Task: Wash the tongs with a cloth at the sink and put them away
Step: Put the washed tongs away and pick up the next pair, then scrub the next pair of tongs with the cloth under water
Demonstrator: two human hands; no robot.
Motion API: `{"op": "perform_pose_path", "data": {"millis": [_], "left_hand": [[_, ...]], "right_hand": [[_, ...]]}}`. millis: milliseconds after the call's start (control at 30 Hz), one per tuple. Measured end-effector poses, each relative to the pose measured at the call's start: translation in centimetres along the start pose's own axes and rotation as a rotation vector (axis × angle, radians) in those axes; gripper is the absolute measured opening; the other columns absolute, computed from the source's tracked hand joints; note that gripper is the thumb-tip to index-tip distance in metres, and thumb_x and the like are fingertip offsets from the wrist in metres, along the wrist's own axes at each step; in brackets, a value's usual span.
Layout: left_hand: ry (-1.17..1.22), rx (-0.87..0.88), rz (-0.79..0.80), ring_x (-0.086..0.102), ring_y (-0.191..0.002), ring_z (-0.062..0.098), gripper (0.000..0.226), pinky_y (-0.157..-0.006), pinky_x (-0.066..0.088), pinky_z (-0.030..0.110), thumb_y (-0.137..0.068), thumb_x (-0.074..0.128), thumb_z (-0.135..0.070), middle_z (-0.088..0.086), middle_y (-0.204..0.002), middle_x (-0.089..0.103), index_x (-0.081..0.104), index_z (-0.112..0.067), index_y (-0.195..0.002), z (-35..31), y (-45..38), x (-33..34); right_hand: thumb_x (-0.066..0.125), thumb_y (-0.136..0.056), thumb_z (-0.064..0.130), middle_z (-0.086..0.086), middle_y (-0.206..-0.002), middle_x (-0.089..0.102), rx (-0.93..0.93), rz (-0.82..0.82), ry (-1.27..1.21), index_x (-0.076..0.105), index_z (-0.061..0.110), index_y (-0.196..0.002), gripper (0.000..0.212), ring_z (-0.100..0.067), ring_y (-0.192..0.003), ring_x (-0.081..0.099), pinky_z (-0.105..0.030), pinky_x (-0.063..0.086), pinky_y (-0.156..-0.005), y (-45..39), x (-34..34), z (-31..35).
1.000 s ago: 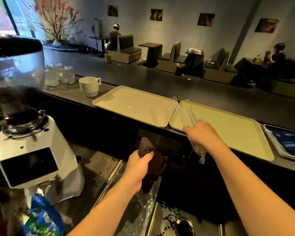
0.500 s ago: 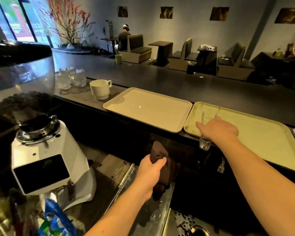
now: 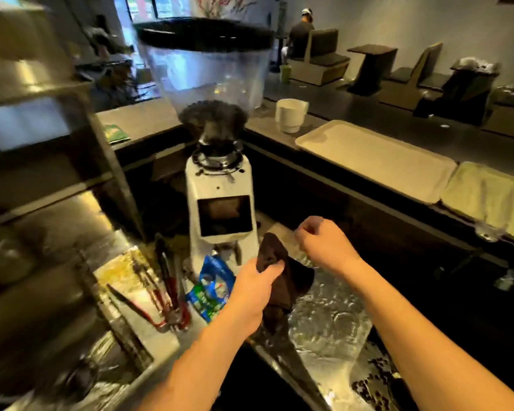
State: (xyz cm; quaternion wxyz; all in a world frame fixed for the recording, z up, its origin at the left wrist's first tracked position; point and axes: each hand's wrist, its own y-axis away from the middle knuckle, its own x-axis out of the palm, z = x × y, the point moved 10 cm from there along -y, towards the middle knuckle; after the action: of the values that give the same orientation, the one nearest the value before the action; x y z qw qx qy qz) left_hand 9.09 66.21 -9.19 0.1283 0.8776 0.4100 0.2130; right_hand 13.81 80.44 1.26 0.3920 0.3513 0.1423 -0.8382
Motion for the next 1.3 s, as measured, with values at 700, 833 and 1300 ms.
{"op": "perform_pose_path", "data": {"millis": [700,833,1300], "left_hand": [[0.229,-0.131,-0.599,0.069,-0.082,0.038,0.009,-0.068,0.053,0.04,-0.093,0.065,-0.017,0.023,-0.094,0.07,0.068,-0.016,-0.102,7.8,6.1,-36.4],[0.182,-0.143,-0.699,0.066,-0.074,0.029,0.018,-0.07,0.055,0.036,-0.094,0.063,-0.006,0.016,-0.101,0.068,0.066,-0.005,-0.111,8.7,4.3,-36.5],[0.276,-0.168,-0.839,0.072,-0.086,0.034,0.009,-0.078,0.06,0.046,-0.09,0.068,-0.019,0.013,-0.095,0.071,0.062,-0.016,-0.096,9.8,2.8,-35.4]], "right_hand": [[0.06,-0.088,0.021,-0.012,-0.082,0.062,-0.074,0.437,0.193,0.061,0.014,-0.085,0.007,-0.031,-0.084,0.064,-0.028,0.033,-0.057,2.5,35.5,10.2],[0.057,-0.089,0.033,-0.017,-0.112,0.058,-0.072,0.444,0.382,0.064,0.012,-0.114,0.033,-0.035,-0.109,0.056,-0.034,0.048,-0.087,-0.6,37.2,8.0],[0.056,-0.093,0.037,-0.011,-0.114,0.044,-0.013,0.336,0.3,0.053,0.011,-0.106,0.03,-0.027,-0.096,0.049,-0.033,0.042,-0.072,-3.5,36.4,7.3]]}}
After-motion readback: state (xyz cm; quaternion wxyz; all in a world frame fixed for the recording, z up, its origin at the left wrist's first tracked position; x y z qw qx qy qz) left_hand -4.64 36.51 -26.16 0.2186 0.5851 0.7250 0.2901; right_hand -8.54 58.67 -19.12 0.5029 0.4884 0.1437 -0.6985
